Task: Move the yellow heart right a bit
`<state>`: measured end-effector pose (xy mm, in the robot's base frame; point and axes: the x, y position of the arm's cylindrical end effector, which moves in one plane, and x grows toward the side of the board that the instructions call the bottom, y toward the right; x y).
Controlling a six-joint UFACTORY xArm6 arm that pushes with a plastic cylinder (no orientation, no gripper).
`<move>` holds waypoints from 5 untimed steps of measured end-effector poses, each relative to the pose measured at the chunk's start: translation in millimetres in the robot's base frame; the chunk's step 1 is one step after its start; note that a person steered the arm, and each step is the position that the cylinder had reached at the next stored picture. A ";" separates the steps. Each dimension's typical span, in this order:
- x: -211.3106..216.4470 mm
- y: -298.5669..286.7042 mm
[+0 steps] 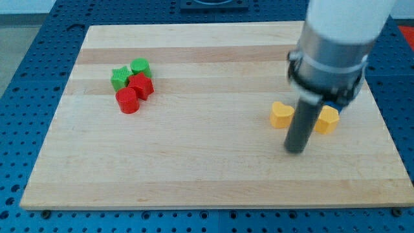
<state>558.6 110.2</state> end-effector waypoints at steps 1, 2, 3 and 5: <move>23.1 -38.8; -36.2 -73.6; -70.7 -84.1; -86.9 -65.6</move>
<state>471.7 44.6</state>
